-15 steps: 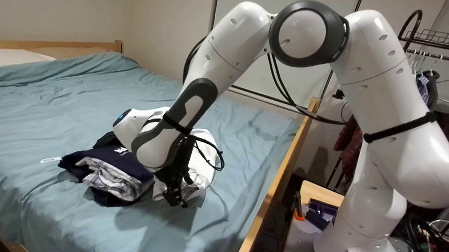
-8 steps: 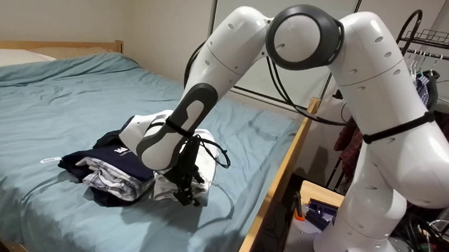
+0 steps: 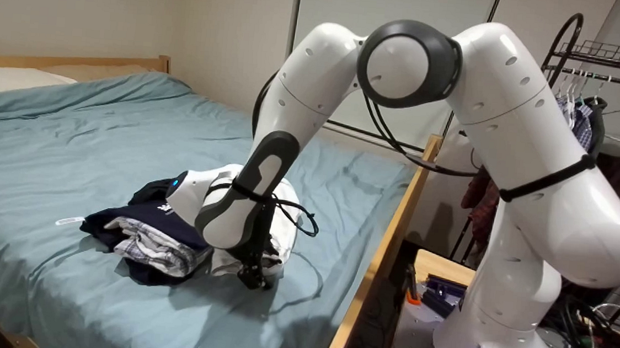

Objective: Fold the white shorts on the bed

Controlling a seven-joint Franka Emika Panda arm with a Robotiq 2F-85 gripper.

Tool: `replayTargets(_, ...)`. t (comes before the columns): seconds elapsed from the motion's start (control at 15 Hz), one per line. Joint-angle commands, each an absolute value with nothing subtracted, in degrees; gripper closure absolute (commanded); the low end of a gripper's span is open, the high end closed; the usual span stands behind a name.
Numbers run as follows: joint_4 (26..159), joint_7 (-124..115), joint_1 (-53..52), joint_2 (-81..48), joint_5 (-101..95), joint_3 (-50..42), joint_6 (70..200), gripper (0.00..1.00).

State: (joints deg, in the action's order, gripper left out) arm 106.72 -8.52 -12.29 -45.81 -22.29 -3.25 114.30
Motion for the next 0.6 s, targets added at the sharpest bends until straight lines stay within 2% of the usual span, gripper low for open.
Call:
replayTargets(0.0, 105.78, -13.94, -14.95, -45.89, -27.55, -5.73, 114.42, 0.00)
replayTargets(0.07, 106.26, -15.38, -15.70, -44.82, -28.61, -6.34, 113.72, 0.01)
replayTargets(0.13, 106.16, -16.68, -16.34, -44.54, -29.72, -6.89, 113.01, 0.26)
replayTargets(0.2, 105.68, -17.36, -16.53, -44.74, -30.44, -7.18, 112.62, 0.26)
replayTargets(0.53, 104.62, -20.87, -17.00, -44.41, -33.23, -7.68, 113.23, 0.60)
